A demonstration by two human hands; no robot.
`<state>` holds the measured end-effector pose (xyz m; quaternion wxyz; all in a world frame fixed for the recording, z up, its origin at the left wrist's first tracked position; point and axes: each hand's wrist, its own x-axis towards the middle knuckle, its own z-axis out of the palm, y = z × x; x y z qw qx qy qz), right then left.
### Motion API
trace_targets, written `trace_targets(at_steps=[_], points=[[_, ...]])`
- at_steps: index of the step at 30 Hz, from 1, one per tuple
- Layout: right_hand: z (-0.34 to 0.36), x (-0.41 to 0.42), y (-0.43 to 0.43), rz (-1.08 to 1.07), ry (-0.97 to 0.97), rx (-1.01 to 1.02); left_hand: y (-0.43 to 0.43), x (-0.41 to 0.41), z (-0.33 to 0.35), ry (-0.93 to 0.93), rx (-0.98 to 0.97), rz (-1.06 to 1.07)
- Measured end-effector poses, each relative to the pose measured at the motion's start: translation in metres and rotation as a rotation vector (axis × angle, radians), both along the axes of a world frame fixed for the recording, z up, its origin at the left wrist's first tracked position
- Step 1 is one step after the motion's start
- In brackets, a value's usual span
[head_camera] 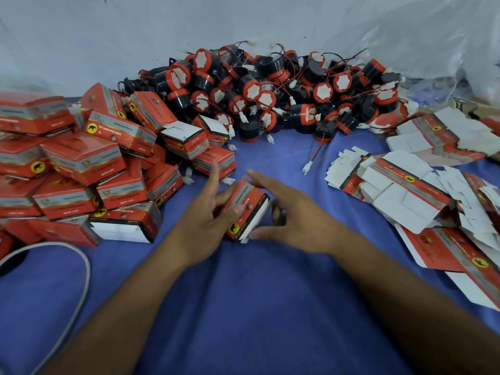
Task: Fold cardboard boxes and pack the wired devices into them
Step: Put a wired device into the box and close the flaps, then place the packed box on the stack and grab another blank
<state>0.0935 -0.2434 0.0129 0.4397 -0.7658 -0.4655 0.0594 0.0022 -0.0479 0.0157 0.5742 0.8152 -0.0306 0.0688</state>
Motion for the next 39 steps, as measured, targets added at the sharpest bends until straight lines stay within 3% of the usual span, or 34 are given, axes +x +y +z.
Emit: trace_targets(at_steps=[3,7,11,16,19,22,28,31,33,36,39], points=[[0.001,0.004,-0.004,-0.073,-0.04,0.035,-0.004,-0.003,-0.006,0.002,0.053,-0.017],[-0.001,0.006,-0.004,-0.148,0.092,0.069,-0.009,-0.006,-0.012,-0.207,0.338,0.206],[-0.002,0.008,-0.003,-0.141,0.16,0.114,-0.005,-0.001,-0.007,-0.365,0.5,0.236],[-0.009,0.006,0.001,-0.211,0.21,0.159,-0.007,0.005,-0.014,-0.279,0.316,0.206],[-0.009,0.014,0.011,-0.301,0.338,0.266,-0.001,0.007,-0.021,-0.22,0.184,0.34],[0.006,0.025,0.037,-0.386,0.455,0.397,0.001,0.007,-0.022,-0.187,0.2,0.379],[0.063,0.033,0.14,-0.353,0.307,0.418,-0.001,0.009,-0.025,-0.146,0.317,0.252],[0.103,0.03,0.201,-0.261,0.315,0.445,-0.005,0.008,-0.022,-0.176,0.196,0.326],[0.12,0.025,0.234,-0.139,0.228,0.333,-0.004,0.007,-0.023,-0.099,0.16,0.372],[0.121,0.013,0.25,-0.04,0.025,0.067,0.0,0.006,-0.024,-0.066,0.267,0.306],[0.107,0.018,0.224,-0.087,-0.01,0.071,0.0,0.009,-0.023,-0.179,0.212,0.297]])
